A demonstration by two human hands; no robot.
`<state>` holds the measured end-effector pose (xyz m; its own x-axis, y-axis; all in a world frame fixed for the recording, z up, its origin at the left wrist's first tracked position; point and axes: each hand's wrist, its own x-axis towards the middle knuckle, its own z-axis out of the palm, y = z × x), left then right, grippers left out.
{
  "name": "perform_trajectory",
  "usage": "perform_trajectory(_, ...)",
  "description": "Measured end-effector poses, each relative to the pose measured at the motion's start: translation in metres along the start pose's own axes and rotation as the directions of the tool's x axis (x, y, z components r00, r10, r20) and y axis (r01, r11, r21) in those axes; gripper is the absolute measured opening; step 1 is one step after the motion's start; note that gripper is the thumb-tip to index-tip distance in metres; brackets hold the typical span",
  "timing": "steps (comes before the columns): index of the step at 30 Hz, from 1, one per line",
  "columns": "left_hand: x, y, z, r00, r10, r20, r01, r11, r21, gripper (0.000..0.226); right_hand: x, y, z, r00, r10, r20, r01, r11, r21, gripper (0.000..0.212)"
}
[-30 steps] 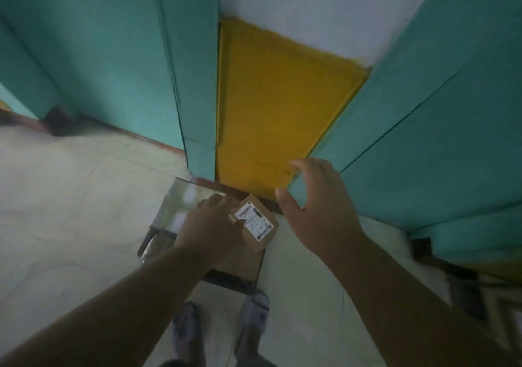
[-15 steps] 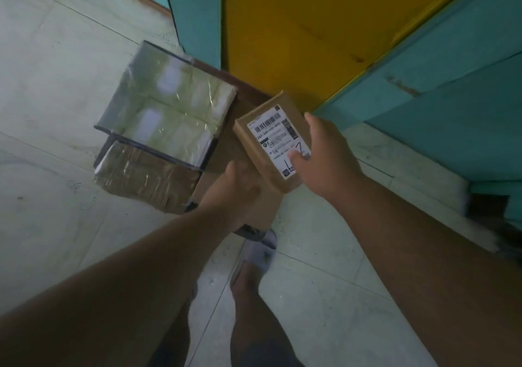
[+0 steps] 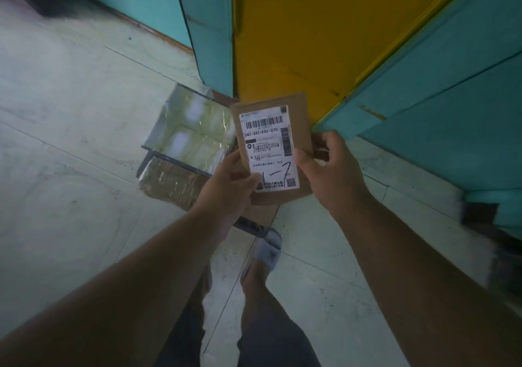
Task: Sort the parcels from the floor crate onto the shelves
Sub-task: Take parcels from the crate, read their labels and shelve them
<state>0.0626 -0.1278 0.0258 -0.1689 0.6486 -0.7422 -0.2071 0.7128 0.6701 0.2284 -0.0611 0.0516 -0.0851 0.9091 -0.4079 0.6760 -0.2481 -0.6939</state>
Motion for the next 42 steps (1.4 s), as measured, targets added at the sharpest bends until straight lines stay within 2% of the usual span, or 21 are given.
perform_trajectory(3,-0.052,0.037,-0.008,0.984,0.152,0.095,-0.158,0.986,0.051,0.039,-0.033,-0.044,-0.031,0.999,0.031,-0.034,-0.029,0.997,0.076,0.033)
perform_trajectory(8,-0.130,0.091,-0.030,0.911,0.322,0.258,-0.368,0.918,0.150,0.065,-0.105,-0.113,-0.084,0.985,0.043,-0.165,-0.016,0.986,0.166,0.042)
perform_trajectory(11,-0.157,0.112,-0.035,0.867,0.324,0.379,-0.410,0.896,0.171,0.063,-0.153,-0.131,-0.104,0.970,0.064,-0.236,-0.002,0.967,0.254,0.046)
perform_trajectory(15,-0.192,0.117,-0.018,0.756,0.325,0.567,-0.499,0.848,0.179,0.052,-0.217,-0.129,-0.119,0.949,0.104,-0.299,0.025,0.917,0.398,0.071)
perform_trajectory(20,-0.251,0.114,0.024,0.683,0.288,0.671,-0.546,0.811,0.208,0.055,-0.303,-0.109,-0.151,0.887,0.167,-0.431,0.080,0.862,0.500,0.077)
perform_trajectory(24,-0.305,0.112,0.091,0.574,0.343,0.744,-0.702,0.674,0.230,0.061,-0.373,-0.069,-0.183,0.748,0.231,-0.623,0.186,0.827,0.531,0.077)
perform_trajectory(27,-0.350,0.095,0.165,0.436,0.422,0.795,-0.812,0.565,0.145,0.052,-0.434,-0.024,-0.216,0.633,0.281,-0.722,0.227,0.823,0.520,0.076)
perform_trajectory(30,-0.405,0.058,0.247,0.299,0.404,0.864,-0.871,0.486,0.074,0.055,-0.505,0.030,-0.257,0.546,0.288,-0.786,0.221,0.856,0.467,0.073)
perform_trajectory(32,-0.446,0.026,0.299,0.229,0.363,0.903,-0.882,0.469,0.035,0.056,-0.554,0.069,-0.285,0.479,0.298,-0.826,0.228,0.866,0.444,0.072)
perform_trajectory(35,-0.506,-0.021,0.365,0.181,0.289,0.940,-0.869,0.495,0.015,0.046,-0.621,0.121,-0.324,0.400,0.351,-0.846,0.220,0.860,0.461,0.071)
perform_trajectory(37,-0.535,-0.048,0.405,0.155,0.251,0.956,-0.881,0.473,0.018,0.035,-0.657,0.157,-0.349,0.353,0.378,-0.856,0.208,0.860,0.465,0.072)
perform_trajectory(42,-0.565,-0.098,0.503,0.133,0.203,0.970,-0.897,0.442,0.031,0.043,-0.696,0.247,-0.404,0.299,0.436,-0.849,0.233,0.829,0.508,0.075)
